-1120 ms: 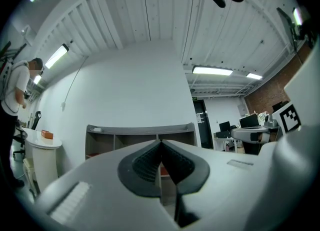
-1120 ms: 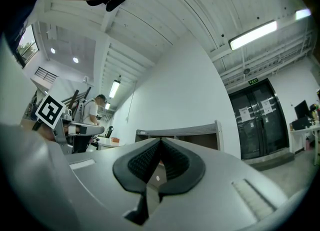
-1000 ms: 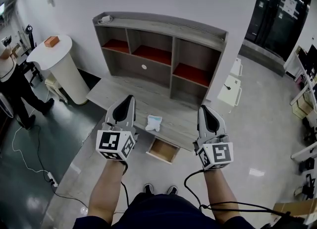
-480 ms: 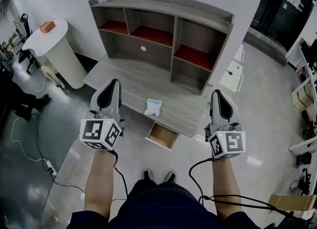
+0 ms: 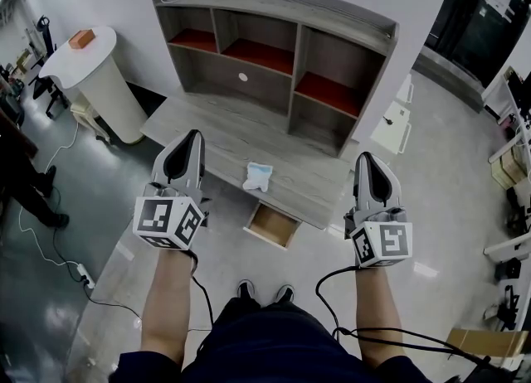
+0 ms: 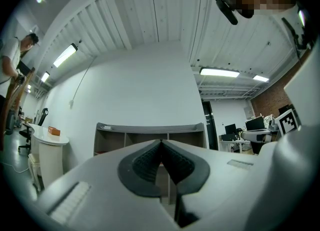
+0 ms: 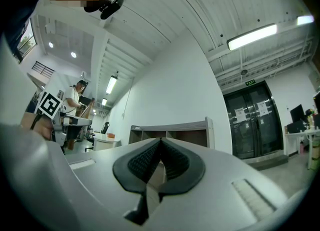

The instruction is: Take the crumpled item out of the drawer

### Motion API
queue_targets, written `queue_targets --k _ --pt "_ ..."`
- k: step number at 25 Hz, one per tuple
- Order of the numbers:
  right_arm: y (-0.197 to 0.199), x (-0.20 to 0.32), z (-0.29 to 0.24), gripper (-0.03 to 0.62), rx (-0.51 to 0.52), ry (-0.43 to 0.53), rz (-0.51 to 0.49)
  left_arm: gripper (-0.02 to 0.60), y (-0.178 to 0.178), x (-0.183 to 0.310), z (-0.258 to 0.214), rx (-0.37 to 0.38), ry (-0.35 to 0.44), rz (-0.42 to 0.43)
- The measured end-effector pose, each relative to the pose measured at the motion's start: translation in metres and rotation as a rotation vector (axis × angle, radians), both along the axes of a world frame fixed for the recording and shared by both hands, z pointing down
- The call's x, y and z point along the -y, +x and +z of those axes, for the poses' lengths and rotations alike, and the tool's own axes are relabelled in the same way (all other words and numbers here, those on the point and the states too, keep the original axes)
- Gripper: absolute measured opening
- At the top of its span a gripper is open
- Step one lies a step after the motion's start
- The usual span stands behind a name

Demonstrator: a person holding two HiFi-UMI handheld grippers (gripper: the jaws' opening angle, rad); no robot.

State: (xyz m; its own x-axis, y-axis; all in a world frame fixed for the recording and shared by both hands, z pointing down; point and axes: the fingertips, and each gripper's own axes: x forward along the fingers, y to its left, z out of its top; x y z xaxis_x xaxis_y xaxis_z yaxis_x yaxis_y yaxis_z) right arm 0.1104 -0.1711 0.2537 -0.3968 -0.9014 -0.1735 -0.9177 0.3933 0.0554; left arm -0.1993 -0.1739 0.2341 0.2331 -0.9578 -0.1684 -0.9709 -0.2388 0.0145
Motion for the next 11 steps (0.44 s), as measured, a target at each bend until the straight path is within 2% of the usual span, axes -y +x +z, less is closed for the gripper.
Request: queue_targets --k 11 --pt "0.0075 0.0072 0.0055 0.005 0.004 -0.008 -0.013 0.004 0.0097 0.0069 0.0051 0.0 -0.007 -0.007"
